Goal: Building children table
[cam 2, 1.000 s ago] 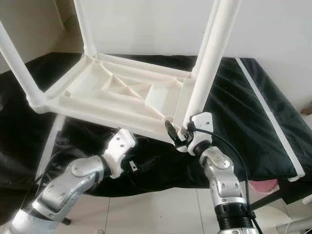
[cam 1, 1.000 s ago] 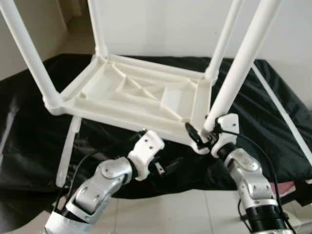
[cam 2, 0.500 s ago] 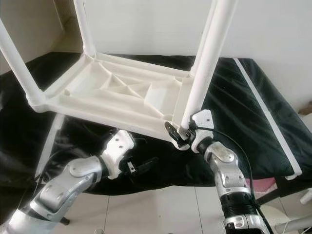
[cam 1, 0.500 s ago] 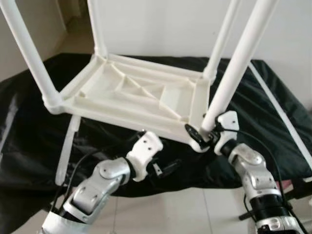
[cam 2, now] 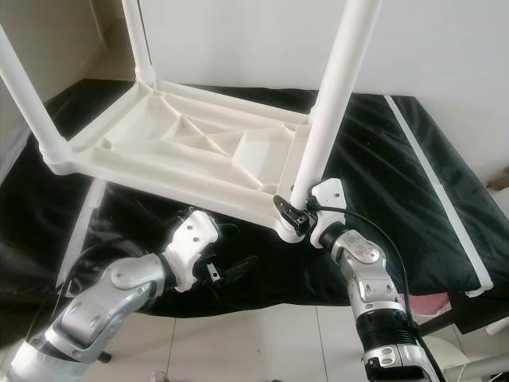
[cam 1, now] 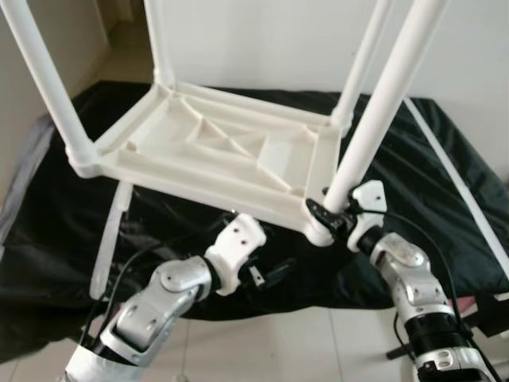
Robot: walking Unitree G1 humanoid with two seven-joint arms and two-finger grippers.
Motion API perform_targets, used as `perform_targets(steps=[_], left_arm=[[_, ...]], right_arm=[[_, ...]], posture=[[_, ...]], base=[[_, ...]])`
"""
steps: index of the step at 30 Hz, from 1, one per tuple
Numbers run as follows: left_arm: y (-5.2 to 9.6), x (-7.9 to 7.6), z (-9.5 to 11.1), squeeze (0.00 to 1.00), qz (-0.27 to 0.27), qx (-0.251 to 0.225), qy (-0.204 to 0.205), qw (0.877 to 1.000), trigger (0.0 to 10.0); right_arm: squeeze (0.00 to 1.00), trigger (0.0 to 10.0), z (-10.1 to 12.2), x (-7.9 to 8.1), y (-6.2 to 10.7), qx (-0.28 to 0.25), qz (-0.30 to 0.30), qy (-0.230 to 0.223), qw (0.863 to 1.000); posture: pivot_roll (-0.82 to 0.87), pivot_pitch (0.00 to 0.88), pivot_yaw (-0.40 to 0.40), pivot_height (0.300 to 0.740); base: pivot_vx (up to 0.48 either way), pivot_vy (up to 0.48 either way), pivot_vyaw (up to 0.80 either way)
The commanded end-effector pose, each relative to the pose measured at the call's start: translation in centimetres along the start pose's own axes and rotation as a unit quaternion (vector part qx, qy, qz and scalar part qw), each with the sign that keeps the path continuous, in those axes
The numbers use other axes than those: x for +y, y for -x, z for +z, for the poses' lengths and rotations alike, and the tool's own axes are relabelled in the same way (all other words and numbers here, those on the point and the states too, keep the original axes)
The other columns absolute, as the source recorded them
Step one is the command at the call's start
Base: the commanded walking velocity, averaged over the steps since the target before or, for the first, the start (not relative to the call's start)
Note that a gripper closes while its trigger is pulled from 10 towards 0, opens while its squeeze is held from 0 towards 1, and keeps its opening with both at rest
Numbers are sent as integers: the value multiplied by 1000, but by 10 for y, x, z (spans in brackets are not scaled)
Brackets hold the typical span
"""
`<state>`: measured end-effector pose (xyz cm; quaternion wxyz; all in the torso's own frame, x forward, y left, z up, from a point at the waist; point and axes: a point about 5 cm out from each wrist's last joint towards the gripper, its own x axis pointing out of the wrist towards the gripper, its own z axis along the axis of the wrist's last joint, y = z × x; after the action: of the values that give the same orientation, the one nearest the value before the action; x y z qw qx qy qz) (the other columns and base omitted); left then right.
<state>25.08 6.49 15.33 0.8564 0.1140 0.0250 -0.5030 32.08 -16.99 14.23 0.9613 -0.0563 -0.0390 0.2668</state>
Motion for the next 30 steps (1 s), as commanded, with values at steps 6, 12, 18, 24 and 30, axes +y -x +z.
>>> perform_targets(steps=[6, 12, 18, 24, 30], left_arm=[[-2, -9, 0, 0, -44, 1, 3, 999, 10000], [-4, -9, 2, 0, -42, -4, 4, 999, 10000], [-5, -10, 0, 0, -40, -6, 9, 999, 10000], [-5, -8, 0, 0, -40, -6, 11, 999, 10000], [-8, -6, 2, 0, -36, -12, 16, 999, 10000]], right_arm=[[0, 10000, -14, 7, 5, 34, -34, -29, 998], [0, 10000, -16, 9, 6, 40, -106, -53, 992], [0, 10000, -18, 11, 10, 46, -191, -85, 977], [0, 10000, -19, 20, 13, 43, -258, -109, 959], [0, 10000, -14, 36, 8, 29, -329, -122, 936]], posture=[[133, 70, -88, 740], [113, 74, -95, 740], [83, 76, -86, 740], [64, 84, -78, 740], [50, 89, -70, 740]], base=[[0, 0, 0], [0, 0, 0], [0, 0, 0], [0, 0, 0], [0, 0, 0]])
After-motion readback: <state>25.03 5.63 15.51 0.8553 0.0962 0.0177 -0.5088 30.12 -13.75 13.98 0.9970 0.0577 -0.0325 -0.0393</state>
